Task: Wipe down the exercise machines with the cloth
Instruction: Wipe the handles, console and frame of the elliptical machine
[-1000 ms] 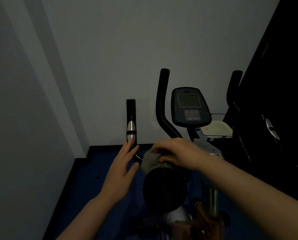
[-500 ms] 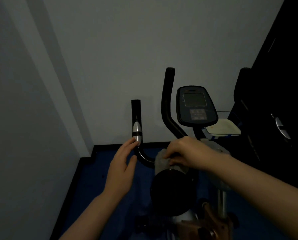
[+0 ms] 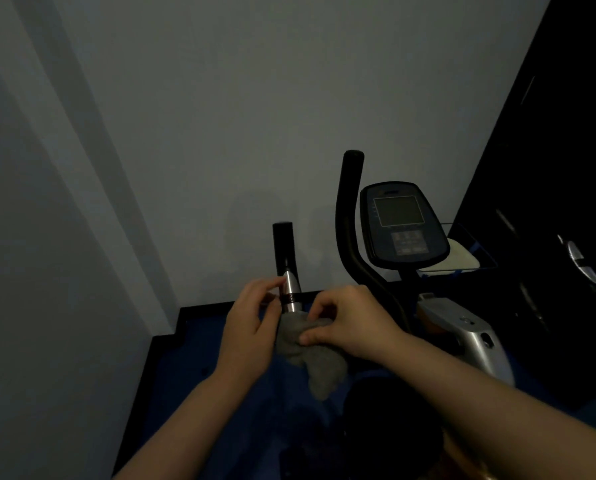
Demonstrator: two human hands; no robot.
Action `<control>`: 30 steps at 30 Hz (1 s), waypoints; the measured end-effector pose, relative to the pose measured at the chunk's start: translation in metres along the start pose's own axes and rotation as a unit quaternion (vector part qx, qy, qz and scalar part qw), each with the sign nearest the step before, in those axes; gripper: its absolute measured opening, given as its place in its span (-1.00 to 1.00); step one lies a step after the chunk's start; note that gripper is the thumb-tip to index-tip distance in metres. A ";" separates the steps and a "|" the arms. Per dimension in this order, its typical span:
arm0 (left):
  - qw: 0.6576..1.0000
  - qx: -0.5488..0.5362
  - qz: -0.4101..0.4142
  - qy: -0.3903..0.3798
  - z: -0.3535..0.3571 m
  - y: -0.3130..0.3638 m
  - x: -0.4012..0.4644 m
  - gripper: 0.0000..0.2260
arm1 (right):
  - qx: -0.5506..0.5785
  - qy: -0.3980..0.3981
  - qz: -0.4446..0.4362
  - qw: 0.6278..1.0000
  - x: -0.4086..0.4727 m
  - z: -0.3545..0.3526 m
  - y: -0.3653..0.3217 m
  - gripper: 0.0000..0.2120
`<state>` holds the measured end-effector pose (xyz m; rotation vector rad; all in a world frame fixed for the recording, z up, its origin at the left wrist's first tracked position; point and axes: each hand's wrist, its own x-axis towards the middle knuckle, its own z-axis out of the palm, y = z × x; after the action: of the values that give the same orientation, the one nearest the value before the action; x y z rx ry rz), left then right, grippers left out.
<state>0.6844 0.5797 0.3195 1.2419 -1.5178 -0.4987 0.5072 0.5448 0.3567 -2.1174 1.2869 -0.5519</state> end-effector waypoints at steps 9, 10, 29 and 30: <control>0.999 0.018 0.021 0.018 0.003 0.004 0.065 -0.63 | 0.095 0.219 0.003 0.971 0.062 0.008 -0.027 -0.78; 1.000 0.013 0.013 0.010 0.002 0.003 0.068 -0.62 | 0.090 0.233 -0.004 0.968 0.058 0.016 -0.025 -0.83; 0.999 -0.032 0.016 -0.040 -0.011 -0.008 0.075 -0.65 | 0.120 0.315 -0.075 0.938 0.075 0.017 -0.037 -0.84; 0.998 -0.034 0.021 -0.043 -0.011 -0.008 0.075 -0.65 | 0.101 0.304 -0.081 0.944 0.069 0.021 -0.033 -0.87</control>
<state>0.7059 0.5140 0.3509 1.1454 -1.5831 -0.5781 0.5723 0.5006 0.3660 -1.9547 1.2933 -1.4305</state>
